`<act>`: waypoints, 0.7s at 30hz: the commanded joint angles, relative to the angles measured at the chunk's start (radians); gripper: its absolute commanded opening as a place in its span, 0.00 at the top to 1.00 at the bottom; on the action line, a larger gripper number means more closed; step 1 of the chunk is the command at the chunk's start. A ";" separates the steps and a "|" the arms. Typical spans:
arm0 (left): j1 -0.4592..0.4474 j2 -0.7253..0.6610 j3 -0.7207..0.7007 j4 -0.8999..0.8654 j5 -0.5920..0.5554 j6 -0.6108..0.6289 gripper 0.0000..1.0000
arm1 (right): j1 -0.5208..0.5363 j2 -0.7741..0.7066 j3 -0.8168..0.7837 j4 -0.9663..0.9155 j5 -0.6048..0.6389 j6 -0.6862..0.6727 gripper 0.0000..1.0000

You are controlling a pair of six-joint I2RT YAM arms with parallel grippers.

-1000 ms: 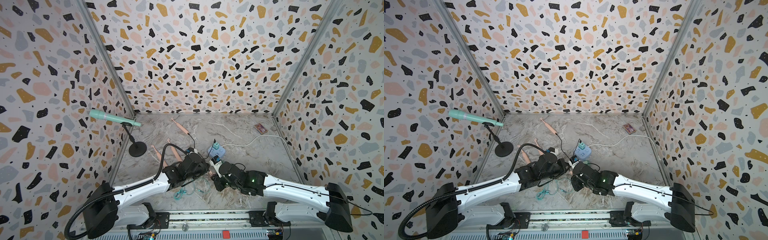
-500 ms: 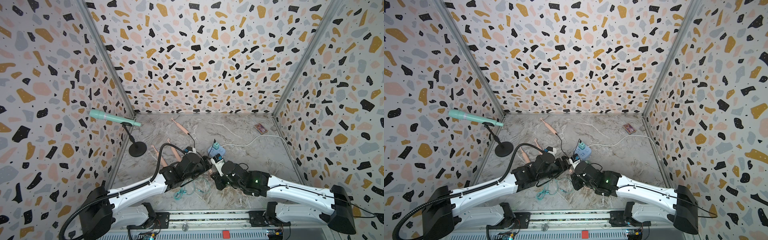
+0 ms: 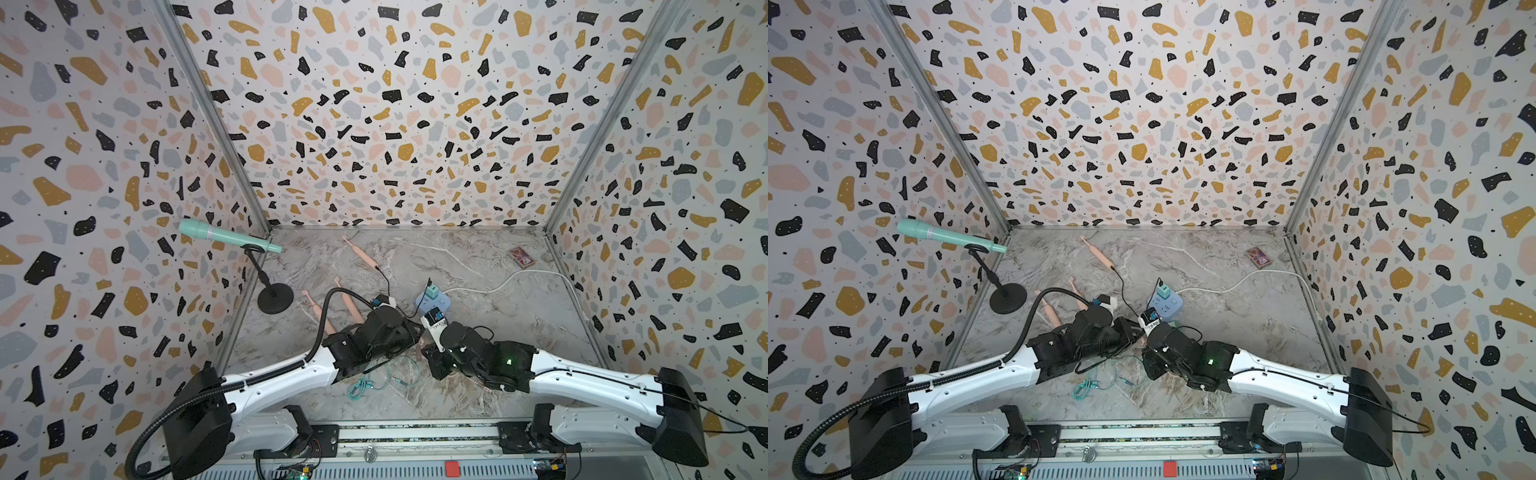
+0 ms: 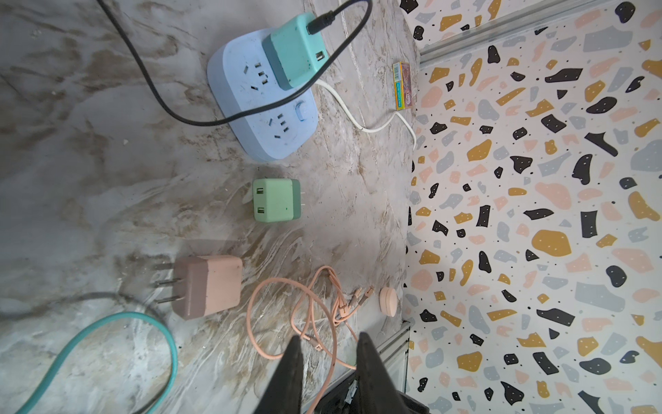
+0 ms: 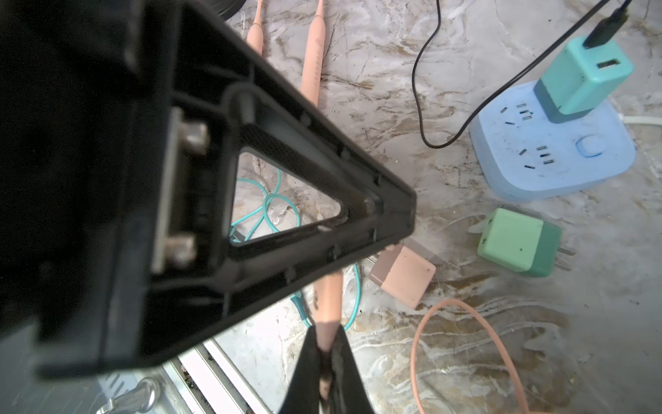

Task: Charge the electric toothbrush
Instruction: Pick up the charging cable from the center of the board.

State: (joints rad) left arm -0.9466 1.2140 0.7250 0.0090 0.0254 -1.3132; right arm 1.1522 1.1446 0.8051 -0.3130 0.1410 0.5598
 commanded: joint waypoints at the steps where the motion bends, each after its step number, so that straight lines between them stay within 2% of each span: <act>1: -0.010 -0.001 -0.006 0.020 0.013 0.019 0.84 | 0.006 0.001 0.037 0.000 0.012 0.008 1.00; 6: -0.016 0.015 0.000 0.019 0.025 0.026 0.92 | 0.006 -0.003 0.040 -0.009 0.022 0.008 1.00; 14: -0.023 0.036 0.016 0.010 0.034 0.035 0.86 | 0.006 -0.012 0.045 -0.017 0.044 0.011 1.00; 16: -0.024 0.037 0.017 0.009 0.034 0.032 0.90 | 0.005 -0.009 0.045 -0.016 0.042 0.011 1.00; 18: -0.024 0.036 0.019 0.010 0.033 0.029 0.98 | 0.005 -0.004 0.046 -0.017 0.041 0.009 1.00; 21: -0.024 0.028 0.018 0.001 0.025 0.025 1.00 | 0.006 -0.001 0.050 -0.018 0.030 0.002 1.00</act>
State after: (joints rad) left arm -0.9592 1.2423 0.7261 0.0196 0.0364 -1.2980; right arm 1.1553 1.1503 0.8051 -0.3431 0.1535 0.5644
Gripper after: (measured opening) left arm 0.124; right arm 0.072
